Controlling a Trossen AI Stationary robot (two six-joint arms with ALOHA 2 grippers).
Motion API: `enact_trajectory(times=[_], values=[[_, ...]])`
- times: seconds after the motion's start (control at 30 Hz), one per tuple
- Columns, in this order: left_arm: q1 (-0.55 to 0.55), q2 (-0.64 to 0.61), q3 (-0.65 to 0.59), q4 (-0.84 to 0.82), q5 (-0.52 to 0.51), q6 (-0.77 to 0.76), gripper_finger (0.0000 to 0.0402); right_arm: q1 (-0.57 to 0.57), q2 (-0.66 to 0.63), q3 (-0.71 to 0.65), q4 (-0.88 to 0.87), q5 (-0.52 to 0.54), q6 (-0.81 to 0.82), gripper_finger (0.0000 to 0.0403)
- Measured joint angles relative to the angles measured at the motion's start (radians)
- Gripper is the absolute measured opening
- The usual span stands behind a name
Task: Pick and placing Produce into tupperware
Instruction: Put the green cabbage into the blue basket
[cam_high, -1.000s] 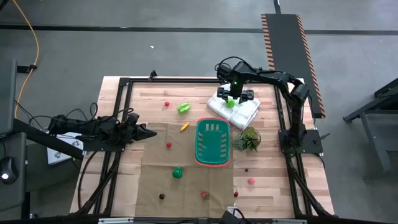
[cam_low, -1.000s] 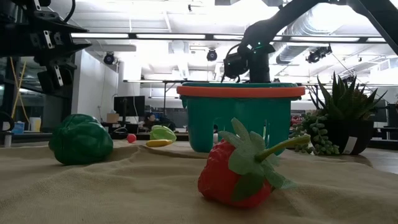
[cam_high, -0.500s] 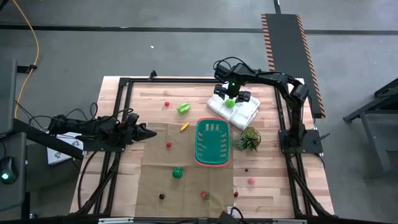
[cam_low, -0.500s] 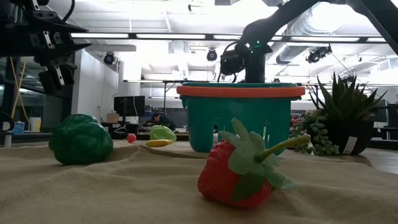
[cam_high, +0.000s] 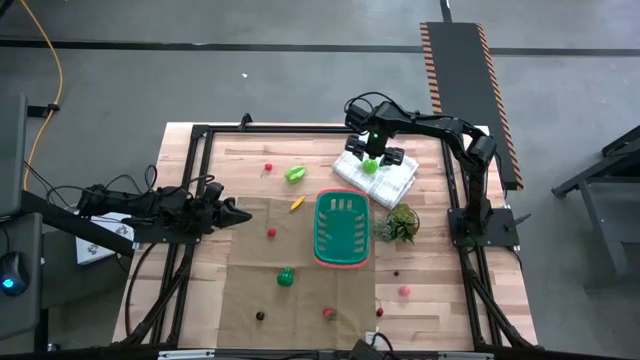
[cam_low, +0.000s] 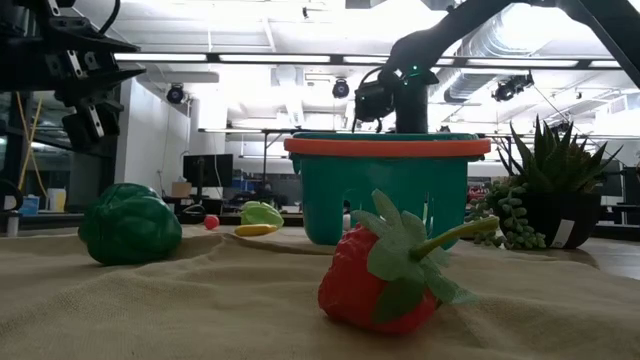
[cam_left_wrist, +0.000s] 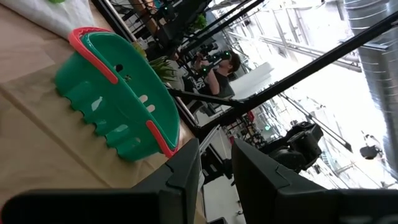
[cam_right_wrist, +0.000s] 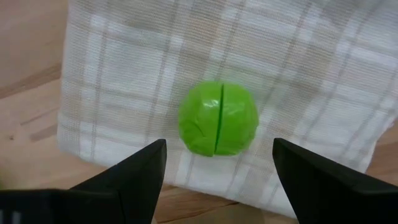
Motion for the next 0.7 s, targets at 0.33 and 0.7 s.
enact_trajectory(times=[0.33, 0.7], values=[[0.000, 0.000, 0.000, -0.002, 0.007, 0.001, 0.0083, -0.002, 0.049, 0.001, 0.016, -0.017, -0.006, 0.0284], [0.000, 0.000, 0.000, -0.003, 0.023, 0.001, 0.0083, 0.002, 0.096, 0.001, 0.034, -0.024, -0.026, 0.0284]])
